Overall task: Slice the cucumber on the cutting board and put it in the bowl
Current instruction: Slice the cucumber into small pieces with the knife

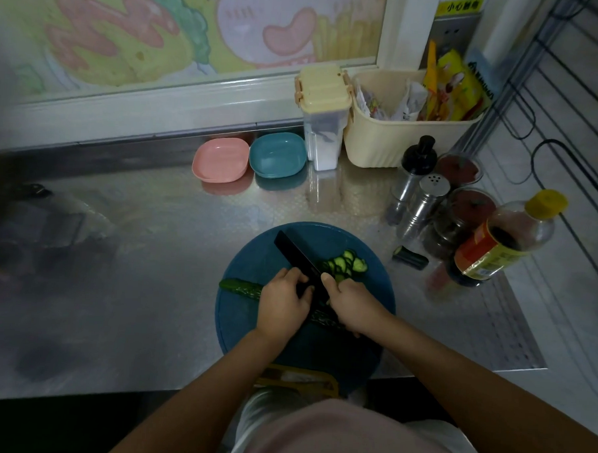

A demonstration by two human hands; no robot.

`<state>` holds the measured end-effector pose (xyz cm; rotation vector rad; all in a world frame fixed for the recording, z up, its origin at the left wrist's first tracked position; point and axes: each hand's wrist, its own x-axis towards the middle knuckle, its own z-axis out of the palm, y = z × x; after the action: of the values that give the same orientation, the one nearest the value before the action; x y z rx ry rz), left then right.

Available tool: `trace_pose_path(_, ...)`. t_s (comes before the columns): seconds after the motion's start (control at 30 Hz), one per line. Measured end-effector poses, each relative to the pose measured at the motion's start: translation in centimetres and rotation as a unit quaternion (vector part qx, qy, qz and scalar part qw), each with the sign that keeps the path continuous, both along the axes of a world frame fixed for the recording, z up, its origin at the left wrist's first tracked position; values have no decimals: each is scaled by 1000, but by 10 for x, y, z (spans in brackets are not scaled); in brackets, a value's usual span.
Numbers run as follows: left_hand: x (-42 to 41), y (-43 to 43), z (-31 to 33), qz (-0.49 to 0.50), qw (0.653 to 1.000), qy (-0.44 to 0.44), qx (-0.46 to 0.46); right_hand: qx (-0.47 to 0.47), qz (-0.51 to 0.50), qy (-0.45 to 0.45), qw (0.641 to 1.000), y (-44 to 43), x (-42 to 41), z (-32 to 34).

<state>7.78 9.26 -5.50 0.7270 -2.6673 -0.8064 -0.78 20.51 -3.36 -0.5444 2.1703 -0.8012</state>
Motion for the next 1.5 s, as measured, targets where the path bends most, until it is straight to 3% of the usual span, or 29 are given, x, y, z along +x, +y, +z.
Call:
trace_pose_path(0.13,2,0,-2,-17,1000,-2,-18,4,5,43,999,2,0,-2)
trace_pose_path(0.33,9,-6,-3,-77,996,-25,-25,-23,-18,24,999,18,-5,-3)
trace_pose_path(0.8,18,-29,6,-239,957,-70,148,-18,4,11,1000,34,-5,-6)
trace_pose_path(1.03,6,-40,14,-212,949,-103,211,-11,-9,22,1000,33,-6,-4)
trace_pose_path(1.2,-18,-55,24,-148,968,-65,193,-6,-10,34,999,29,-5,2)
trace_pose_path(1.5,-47,-74,19,-202,967,-106,114,-4,-64,23,998,22,0,-3)
